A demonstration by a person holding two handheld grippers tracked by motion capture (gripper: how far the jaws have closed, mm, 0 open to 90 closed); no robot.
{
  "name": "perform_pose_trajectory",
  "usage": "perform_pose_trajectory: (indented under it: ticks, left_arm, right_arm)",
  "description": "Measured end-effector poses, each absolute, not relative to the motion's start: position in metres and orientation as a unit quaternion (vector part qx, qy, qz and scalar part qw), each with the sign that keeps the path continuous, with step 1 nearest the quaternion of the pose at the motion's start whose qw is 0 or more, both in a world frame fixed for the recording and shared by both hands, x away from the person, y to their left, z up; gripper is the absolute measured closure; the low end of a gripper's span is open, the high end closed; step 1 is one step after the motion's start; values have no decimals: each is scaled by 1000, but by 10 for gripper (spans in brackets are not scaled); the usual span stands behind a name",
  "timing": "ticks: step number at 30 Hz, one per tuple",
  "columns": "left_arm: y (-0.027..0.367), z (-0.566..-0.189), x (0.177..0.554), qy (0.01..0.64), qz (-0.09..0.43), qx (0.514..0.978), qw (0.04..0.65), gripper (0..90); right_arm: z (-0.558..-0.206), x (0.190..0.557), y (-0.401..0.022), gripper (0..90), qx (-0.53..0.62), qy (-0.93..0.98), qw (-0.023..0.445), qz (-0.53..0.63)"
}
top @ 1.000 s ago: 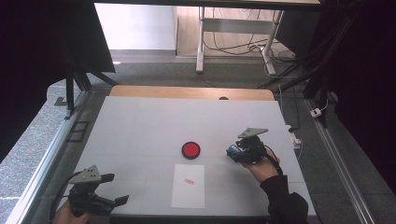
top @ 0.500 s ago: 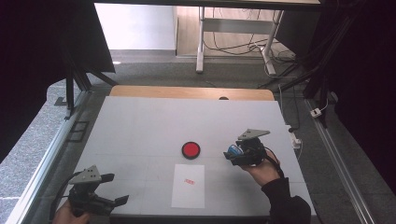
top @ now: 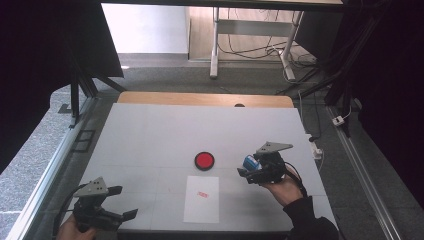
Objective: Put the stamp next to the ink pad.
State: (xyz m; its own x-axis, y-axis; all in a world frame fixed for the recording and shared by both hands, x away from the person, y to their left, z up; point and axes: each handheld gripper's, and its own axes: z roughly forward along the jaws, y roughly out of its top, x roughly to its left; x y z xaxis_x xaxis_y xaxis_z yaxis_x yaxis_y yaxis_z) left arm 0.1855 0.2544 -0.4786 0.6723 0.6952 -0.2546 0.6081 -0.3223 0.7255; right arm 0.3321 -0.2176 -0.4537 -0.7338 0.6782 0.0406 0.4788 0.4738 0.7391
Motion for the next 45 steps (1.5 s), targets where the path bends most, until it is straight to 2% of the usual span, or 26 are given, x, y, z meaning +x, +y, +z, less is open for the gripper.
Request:
perform_pose_trajectory:
  ticks: [8, 15, 45]
  left_arm:
    - [255, -479, 186, 403, 51, 811, 421, 14]
    - [255, -479, 186, 403, 51, 811, 421, 14]
    - [255, -479, 187, 404, 50, 810, 422, 13]
  right_arm:
    - [-449, 322, -221, 46, 345, 844, 137, 386]
    - [-445, 311, -227, 8, 347, 837, 148, 396]
    - [-445, 265, -273, 0, 393, 811, 176, 397]
